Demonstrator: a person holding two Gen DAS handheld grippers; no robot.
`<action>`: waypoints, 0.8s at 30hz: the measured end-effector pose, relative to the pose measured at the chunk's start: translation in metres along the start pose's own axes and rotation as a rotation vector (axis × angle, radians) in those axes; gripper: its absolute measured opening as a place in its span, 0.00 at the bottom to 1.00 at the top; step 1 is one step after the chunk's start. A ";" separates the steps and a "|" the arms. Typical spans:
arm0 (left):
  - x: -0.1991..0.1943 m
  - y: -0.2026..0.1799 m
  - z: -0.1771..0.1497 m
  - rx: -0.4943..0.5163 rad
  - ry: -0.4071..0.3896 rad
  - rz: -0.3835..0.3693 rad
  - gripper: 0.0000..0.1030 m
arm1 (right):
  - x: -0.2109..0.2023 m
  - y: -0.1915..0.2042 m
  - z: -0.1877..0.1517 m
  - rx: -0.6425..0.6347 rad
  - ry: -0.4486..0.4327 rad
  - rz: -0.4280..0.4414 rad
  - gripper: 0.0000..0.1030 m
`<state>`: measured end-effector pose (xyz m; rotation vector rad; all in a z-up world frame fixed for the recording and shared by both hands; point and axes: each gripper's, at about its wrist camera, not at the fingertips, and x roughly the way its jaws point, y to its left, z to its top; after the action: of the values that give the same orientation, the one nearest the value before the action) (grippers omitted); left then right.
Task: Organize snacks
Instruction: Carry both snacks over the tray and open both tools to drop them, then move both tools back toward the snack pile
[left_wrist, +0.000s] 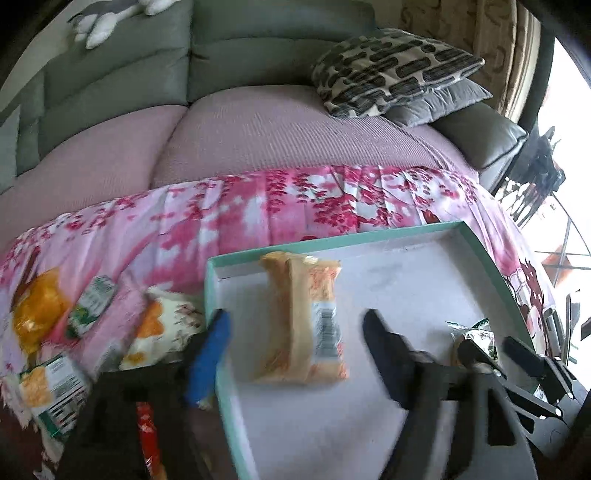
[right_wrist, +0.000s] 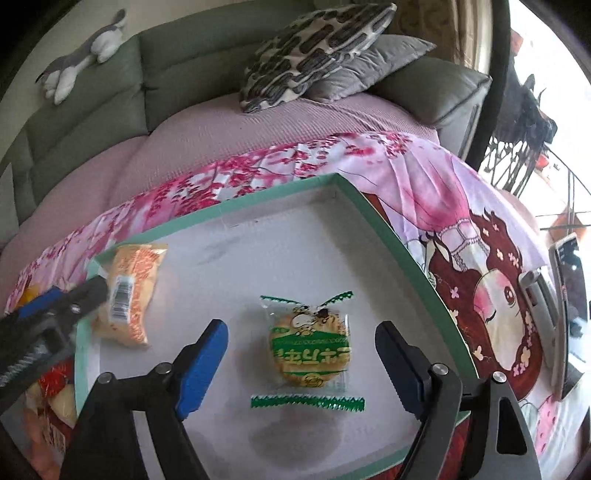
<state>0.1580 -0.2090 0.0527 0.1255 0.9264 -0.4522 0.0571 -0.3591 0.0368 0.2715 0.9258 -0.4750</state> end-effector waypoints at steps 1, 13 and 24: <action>-0.006 0.002 -0.001 -0.006 -0.009 0.009 0.77 | -0.002 0.003 0.000 -0.010 -0.001 0.002 0.82; -0.088 0.087 -0.039 -0.155 -0.144 0.274 0.96 | -0.023 0.036 -0.008 -0.064 -0.021 0.094 1.00; -0.133 0.171 -0.080 -0.315 -0.201 0.442 0.98 | -0.042 0.097 -0.015 -0.103 -0.080 0.279 1.00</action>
<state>0.1030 0.0112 0.0956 -0.0045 0.7341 0.0913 0.0739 -0.2577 0.0651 0.2811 0.8165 -0.1788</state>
